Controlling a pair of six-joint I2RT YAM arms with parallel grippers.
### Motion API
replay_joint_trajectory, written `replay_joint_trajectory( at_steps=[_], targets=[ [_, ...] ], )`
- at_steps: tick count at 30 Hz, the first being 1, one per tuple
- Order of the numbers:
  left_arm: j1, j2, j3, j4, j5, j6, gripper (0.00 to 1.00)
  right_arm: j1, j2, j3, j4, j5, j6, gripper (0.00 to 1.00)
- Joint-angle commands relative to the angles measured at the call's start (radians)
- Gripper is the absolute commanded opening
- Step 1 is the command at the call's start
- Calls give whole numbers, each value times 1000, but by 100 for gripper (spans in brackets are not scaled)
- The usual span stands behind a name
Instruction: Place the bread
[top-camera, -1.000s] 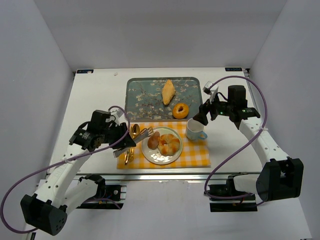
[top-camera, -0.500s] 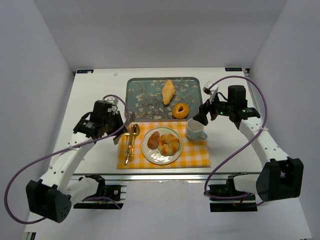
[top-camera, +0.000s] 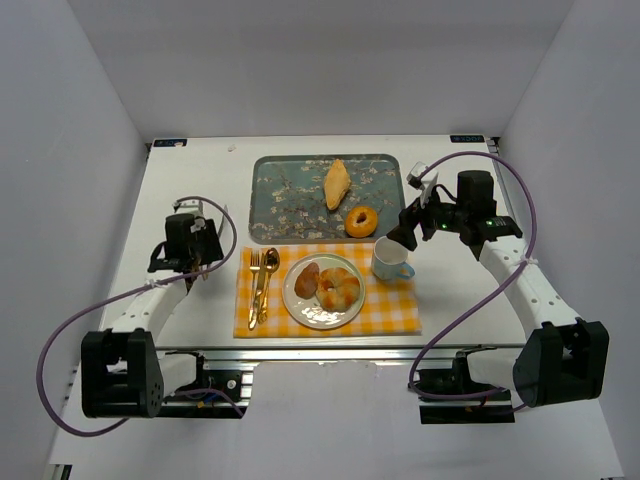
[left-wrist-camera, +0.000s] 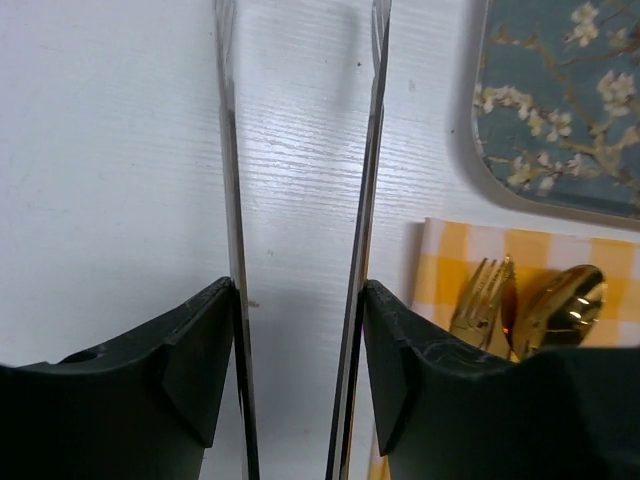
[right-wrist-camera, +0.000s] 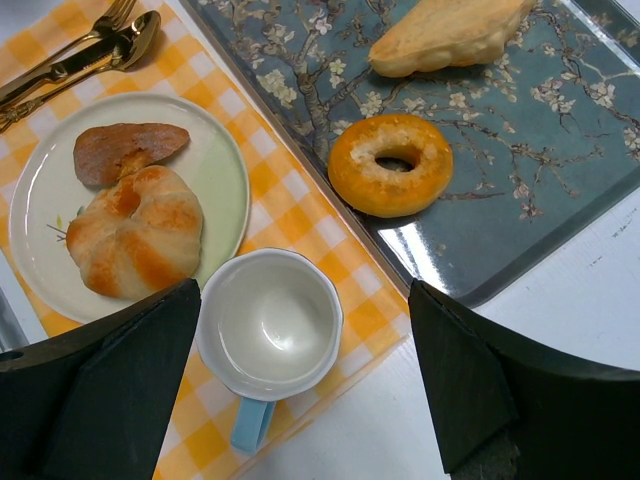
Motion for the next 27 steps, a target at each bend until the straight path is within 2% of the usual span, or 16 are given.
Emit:
replay_joint_trajectory(
  at_steps=[1, 6, 15, 21, 25, 27],
  targets=[
    [2, 37, -40, 244, -1, 94, 63, -2, -21, -15, -8, 8, -19, 90],
    [37, 172, -37, 254, 18, 112, 66, -4, -17, -15, -11, 11, -25, 89],
    [59, 226, -49, 246, 5, 112, 71, -7, -11, -15, -21, 14, -31, 90],
    [67, 176, -51, 209, 16, 94, 78, -10, -6, 12, -41, 27, -20, 90],
    [68, 61, -33, 128, 2, 48, 85, -10, -4, 34, -7, 95, 145, 89],
    [68, -1, -28, 81, 17, 28, 93, -10, -3, 46, 11, 160, 204, 89]
  ],
)
